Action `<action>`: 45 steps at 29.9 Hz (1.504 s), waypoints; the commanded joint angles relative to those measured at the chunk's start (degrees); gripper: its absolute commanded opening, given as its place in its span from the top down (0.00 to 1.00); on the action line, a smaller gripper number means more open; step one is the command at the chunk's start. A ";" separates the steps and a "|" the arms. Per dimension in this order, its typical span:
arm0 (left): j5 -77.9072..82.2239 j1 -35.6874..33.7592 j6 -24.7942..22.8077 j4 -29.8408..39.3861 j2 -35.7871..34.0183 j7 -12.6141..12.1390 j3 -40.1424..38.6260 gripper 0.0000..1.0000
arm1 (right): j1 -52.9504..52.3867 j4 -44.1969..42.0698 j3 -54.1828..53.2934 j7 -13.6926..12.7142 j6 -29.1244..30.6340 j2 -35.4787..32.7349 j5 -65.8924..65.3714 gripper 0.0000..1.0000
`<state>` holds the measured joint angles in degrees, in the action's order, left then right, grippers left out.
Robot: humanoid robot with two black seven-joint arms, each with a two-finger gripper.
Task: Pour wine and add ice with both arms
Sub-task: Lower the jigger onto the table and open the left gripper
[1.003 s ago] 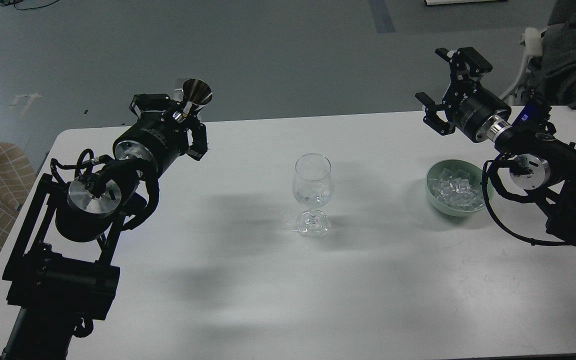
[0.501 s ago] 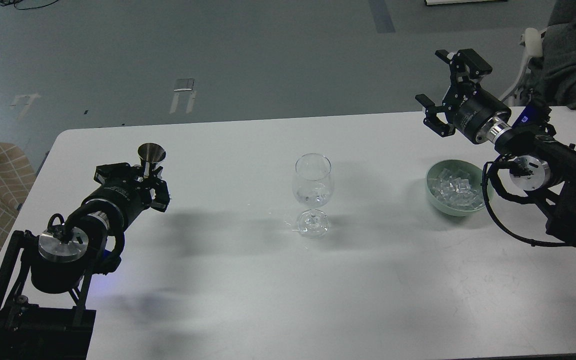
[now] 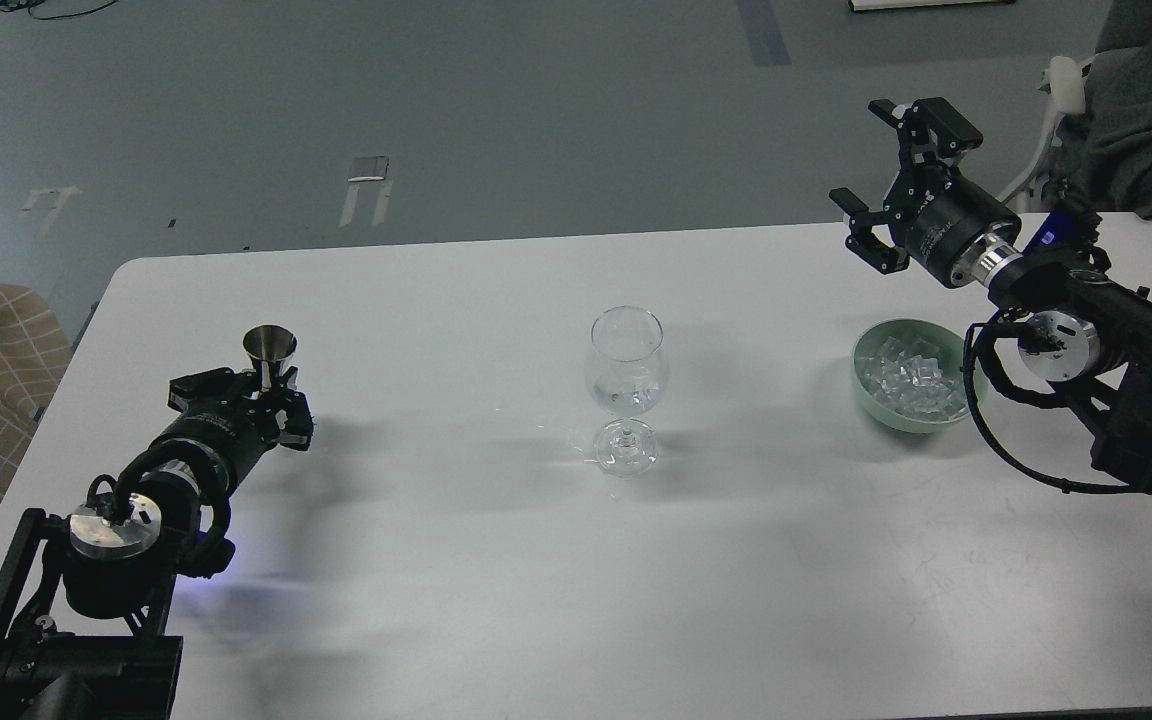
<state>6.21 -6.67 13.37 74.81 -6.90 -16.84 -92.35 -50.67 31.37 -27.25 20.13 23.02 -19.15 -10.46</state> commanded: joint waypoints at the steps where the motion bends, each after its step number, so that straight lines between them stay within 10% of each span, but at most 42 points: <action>1: -2.78 0.26 -0.72 -0.27 0.13 0.67 -0.02 0.88 | 0.04 0.01 0.09 0.00 0.00 -0.01 0.00 0.00; 18: -4.54 3.07 -9.06 -2.12 1.36 1.90 0.07 0.87 | 0.48 0.01 0.09 0.00 0.00 -0.01 0.00 0.00; 45: -4.46 2.37 -9.51 -5.11 1.09 3.84 0.59 0.63 | 0.75 -0.34 0.09 0.00 0.00 -0.01 0.00 0.00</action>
<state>1.70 -4.34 3.74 69.71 -5.75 -13.15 -91.89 -49.83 31.02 -27.16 20.13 23.03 -19.16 -10.46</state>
